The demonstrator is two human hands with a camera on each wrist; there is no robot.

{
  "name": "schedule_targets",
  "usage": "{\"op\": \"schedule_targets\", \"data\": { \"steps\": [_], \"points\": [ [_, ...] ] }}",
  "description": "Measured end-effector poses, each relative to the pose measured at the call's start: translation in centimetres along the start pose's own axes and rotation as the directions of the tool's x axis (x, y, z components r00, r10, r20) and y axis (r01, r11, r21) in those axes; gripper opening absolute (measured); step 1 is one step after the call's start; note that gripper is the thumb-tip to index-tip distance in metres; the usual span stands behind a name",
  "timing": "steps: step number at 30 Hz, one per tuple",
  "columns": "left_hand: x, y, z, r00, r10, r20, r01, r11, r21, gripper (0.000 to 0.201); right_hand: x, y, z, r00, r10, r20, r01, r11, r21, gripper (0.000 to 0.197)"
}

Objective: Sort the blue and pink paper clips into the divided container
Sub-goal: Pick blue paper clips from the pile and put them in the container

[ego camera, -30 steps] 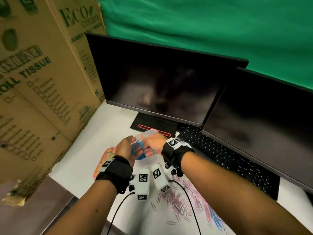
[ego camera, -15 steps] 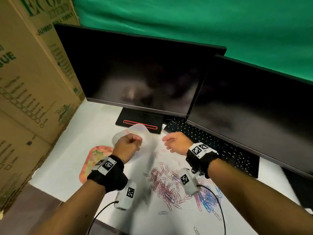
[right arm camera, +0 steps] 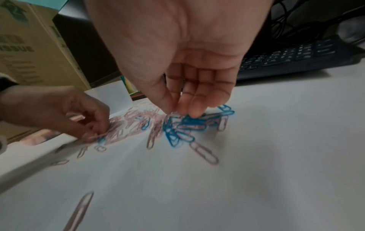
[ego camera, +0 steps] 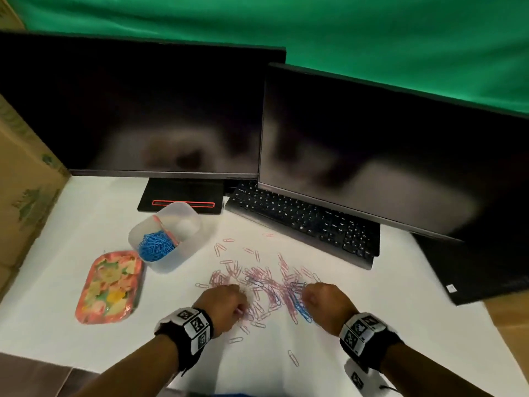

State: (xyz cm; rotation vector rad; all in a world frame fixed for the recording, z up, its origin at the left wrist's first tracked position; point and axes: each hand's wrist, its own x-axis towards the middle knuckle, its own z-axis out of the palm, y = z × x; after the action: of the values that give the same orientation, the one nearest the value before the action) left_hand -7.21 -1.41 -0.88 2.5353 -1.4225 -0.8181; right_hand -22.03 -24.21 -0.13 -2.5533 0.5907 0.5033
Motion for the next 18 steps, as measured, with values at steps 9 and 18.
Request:
{"op": "schedule_targets", "data": {
  "steps": [9, 18],
  "points": [
    [0.6, -0.2, 0.1, 0.989, -0.121, -0.082, 0.112, 0.988, -0.108, 0.012, 0.6, -2.1, 2.6, 0.995, -0.08, -0.064, 0.082, 0.996, 0.033, 0.014],
    [0.5, -0.4, -0.4, 0.969, -0.232, -0.09, 0.16, 0.859, -0.487, 0.031, 3.0, -5.1, 2.8, 0.999, 0.051, 0.004, -0.051, 0.997, -0.064, 0.026]
  ]
}}
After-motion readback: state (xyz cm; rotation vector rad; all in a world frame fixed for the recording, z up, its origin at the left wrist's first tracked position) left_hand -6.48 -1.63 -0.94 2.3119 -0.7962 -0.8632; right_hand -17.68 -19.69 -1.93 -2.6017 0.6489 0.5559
